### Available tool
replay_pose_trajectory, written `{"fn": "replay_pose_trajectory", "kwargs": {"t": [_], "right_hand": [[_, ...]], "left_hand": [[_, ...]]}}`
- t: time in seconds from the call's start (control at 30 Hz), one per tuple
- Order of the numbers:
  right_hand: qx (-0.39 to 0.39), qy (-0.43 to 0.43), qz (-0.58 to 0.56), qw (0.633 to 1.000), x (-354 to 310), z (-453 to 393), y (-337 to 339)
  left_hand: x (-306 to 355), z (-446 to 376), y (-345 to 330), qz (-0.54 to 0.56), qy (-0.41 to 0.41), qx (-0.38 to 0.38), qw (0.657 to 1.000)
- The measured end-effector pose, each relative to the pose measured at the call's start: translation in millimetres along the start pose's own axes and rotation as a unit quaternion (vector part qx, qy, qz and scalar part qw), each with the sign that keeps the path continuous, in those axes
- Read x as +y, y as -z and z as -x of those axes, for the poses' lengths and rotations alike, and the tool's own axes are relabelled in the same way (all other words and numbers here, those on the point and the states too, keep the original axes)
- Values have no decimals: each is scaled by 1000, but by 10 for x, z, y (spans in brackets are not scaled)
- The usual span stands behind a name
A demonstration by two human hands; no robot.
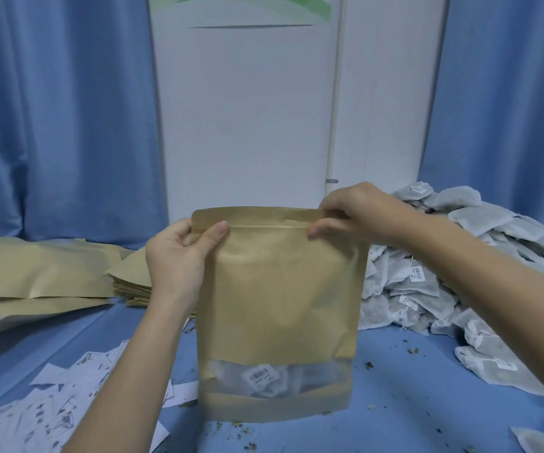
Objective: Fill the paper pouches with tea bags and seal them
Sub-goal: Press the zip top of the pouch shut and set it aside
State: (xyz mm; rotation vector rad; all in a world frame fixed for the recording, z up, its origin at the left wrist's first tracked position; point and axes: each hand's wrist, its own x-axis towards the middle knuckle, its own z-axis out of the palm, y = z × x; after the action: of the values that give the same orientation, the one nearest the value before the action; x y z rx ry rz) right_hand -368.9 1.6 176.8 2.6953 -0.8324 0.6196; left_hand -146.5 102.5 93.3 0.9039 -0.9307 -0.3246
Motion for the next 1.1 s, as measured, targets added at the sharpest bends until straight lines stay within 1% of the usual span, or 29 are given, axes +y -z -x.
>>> {"fn": "replay_pose_trajectory", "kwargs": {"t": [0.1,0.23,0.33,0.4,0.47,0.57,0.63,0.73,0.8,0.87,0.93,1.0,1.1], "right_hand": [[20,-20,19,999,22,17,-24],[50,-9,39,998,62,29,-37],[43,-24,72,996,1,-17,-58],[56,-3,56,997,-167,-93,-160],[98,32,25,994,-388,-192,-252],[156,56,22,986,-583,-299,-280],[160,58,32,985,-599,-321,-255],[172,8,90,981,-491,-277,-205],[214,-21,113,970,-412,-211,-212],[243,-22,113,963,-364,-167,-241],[238,-36,110,964,-302,-156,-257],[224,-74,101,966,-208,-133,-240],[250,-126,84,956,-102,-83,-259]], "left_hand": [[-12,-13,-17,14,3,-2,1000],[-35,-3,-49,34,-4,-5,999],[-62,21,-79,18,-8,-2,1000],[-55,49,-121,12,-11,-6,1000],[-44,68,-157,13,-15,-12,1000],[6,78,-159,31,-16,-13,999],[24,72,-126,34,-16,-11,999],[21,47,-32,34,-19,9,999],[15,38,17,39,-14,11,999],[7,39,11,41,-6,1,999],[-11,38,0,48,-1,7,999],[-29,19,21,55,-1,17,998],[-55,-5,40,65,9,12,998]]}}
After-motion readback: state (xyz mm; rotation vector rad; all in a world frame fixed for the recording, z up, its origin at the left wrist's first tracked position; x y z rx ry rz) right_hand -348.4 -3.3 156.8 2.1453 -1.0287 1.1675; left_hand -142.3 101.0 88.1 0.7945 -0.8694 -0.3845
